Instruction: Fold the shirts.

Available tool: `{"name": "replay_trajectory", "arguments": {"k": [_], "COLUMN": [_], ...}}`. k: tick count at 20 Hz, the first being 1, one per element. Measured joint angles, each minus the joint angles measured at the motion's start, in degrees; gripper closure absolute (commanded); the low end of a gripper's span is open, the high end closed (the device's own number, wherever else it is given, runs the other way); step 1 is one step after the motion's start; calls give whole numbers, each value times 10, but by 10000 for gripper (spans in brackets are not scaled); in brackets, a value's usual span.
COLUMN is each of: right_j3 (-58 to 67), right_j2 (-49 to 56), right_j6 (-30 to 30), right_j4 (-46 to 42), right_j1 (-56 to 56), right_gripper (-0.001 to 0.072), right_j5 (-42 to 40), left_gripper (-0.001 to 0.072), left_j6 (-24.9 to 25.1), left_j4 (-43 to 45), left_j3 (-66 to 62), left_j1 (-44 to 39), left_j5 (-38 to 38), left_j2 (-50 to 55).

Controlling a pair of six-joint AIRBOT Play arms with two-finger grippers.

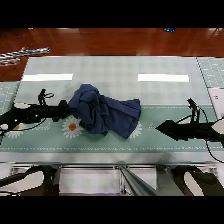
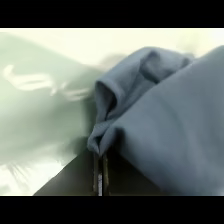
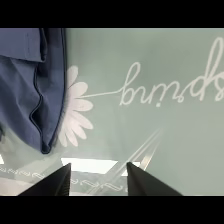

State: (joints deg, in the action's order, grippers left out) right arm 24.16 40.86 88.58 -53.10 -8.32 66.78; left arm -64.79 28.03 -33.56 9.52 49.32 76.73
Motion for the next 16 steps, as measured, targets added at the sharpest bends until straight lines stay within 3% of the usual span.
{"name": "replay_trajectory", "arguments": {"k": [6, 16], "right_j3": [0, 82], "right_j2": [37, 280], "right_j6": [13, 19], "right_j4": [15, 103], "right_j1": [44, 266], "right_gripper": [307, 307], "right_j5": [-5, -143], "left_gripper": [690, 690], "left_j6": [21, 26], "left_j4": [-7, -8], "left_j3": [-24, -28], "left_j1": [0, 0], "left_j5": [31, 52], "left_j2": [20, -6]}}
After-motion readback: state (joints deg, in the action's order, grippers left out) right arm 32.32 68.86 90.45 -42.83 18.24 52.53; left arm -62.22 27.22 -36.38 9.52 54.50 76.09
